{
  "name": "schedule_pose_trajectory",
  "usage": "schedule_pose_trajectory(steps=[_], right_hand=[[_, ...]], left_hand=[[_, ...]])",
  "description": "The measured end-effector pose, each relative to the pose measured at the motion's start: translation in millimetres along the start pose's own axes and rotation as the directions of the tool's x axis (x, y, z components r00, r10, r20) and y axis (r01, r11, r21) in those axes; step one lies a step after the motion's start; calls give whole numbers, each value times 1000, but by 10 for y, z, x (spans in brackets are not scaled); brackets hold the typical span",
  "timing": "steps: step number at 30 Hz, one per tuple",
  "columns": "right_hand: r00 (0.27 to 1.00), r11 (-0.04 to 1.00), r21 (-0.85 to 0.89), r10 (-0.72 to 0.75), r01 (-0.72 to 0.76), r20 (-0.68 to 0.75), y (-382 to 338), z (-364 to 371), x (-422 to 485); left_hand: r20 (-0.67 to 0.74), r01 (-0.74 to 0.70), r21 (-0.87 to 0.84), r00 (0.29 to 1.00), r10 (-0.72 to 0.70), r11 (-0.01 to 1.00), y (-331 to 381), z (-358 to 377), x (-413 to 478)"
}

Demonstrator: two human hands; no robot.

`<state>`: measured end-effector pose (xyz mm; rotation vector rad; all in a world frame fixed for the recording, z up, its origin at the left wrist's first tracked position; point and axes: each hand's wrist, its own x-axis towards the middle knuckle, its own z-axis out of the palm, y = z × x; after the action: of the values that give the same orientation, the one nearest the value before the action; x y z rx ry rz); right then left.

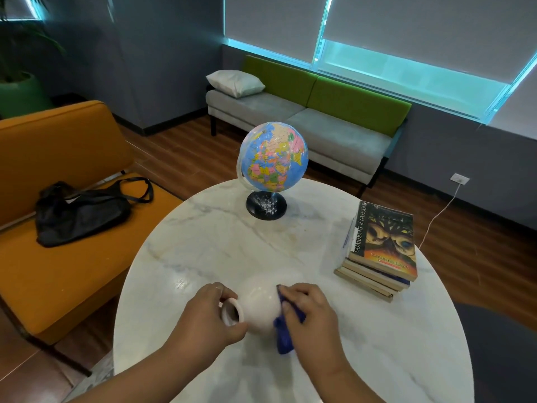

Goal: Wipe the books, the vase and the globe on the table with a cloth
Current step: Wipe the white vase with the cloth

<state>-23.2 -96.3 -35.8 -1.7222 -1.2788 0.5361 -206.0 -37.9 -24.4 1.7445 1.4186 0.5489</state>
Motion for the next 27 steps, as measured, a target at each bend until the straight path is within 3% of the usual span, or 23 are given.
schedule_pose_trajectory(steps=[3, 5, 7, 9, 12, 15, 19, 22, 24, 27], right_hand=[[976, 974, 79, 216, -213, -22, 5, -70, 35], [986, 986, 53, 157, -159, 49, -41, -38, -29], [993, 1000, -1, 17, -17, 118, -92, 37, -122], [992, 999, -32, -36, 40, 123, -83, 81, -109], [994, 993, -53, 108, -107, -1, 55, -2, 157], [958, 955, -71, 286, -288, -33, 137, -116, 346], [986, 980, -108, 166, -169, -30, 20, -41, 176], [994, 994, -109, 40, -29, 101, -115, 52, -18], [992, 993, -108, 52, -40, 113, -90, 31, 17], [979, 973, -115, 202, -199, 9, 30, -82, 211]], left_hand=[[7, 22, -10, 1000, -22, 1000, -94, -8, -12], [2, 29, -11, 1000, -29, 1000, -141, -9, -10], [0, 45, -25, 999, -45, 999, -172, -8, -1], [3, 55, -35, 998, -55, 998, -196, -8, 1], [8, 59, -60, 998, -58, 996, -223, -8, -16], [18, 38, -66, 999, -37, 997, -215, -12, -22], [23, 8, -67, 1000, -6, 998, -181, -20, -19], [27, 10, -66, 1000, -8, 998, -202, -25, -32], [34, 15, -60, 999, -13, 998, -222, -25, -46], [33, -10, -45, 999, 12, 999, -227, -23, -66]])
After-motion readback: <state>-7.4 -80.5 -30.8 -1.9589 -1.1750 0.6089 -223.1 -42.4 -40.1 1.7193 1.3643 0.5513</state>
